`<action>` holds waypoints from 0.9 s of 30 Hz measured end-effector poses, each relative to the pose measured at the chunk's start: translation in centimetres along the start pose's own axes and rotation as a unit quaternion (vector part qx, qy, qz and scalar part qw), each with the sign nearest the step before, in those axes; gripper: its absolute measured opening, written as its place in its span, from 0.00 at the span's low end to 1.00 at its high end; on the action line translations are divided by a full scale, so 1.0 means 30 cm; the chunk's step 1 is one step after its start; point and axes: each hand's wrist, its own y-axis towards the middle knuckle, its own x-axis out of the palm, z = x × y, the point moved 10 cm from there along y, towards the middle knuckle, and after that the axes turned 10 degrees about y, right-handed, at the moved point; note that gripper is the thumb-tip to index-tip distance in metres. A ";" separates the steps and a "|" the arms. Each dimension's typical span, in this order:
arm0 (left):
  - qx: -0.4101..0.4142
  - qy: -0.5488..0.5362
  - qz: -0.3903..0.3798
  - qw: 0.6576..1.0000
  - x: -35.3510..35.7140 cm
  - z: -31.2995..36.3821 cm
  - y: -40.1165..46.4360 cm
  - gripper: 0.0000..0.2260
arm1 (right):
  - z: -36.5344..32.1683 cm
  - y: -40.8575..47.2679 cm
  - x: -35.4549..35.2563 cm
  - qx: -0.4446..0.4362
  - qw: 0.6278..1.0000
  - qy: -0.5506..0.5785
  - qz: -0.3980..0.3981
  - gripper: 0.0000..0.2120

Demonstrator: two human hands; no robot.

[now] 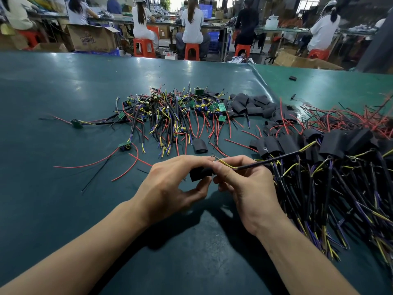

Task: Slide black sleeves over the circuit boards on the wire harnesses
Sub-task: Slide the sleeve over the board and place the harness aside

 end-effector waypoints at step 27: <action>-0.214 0.204 -0.178 0.939 0.091 -0.170 -0.037 0.16 | 0.004 -0.016 0.088 -0.045 0.992 -0.097 -0.060 0.07</action>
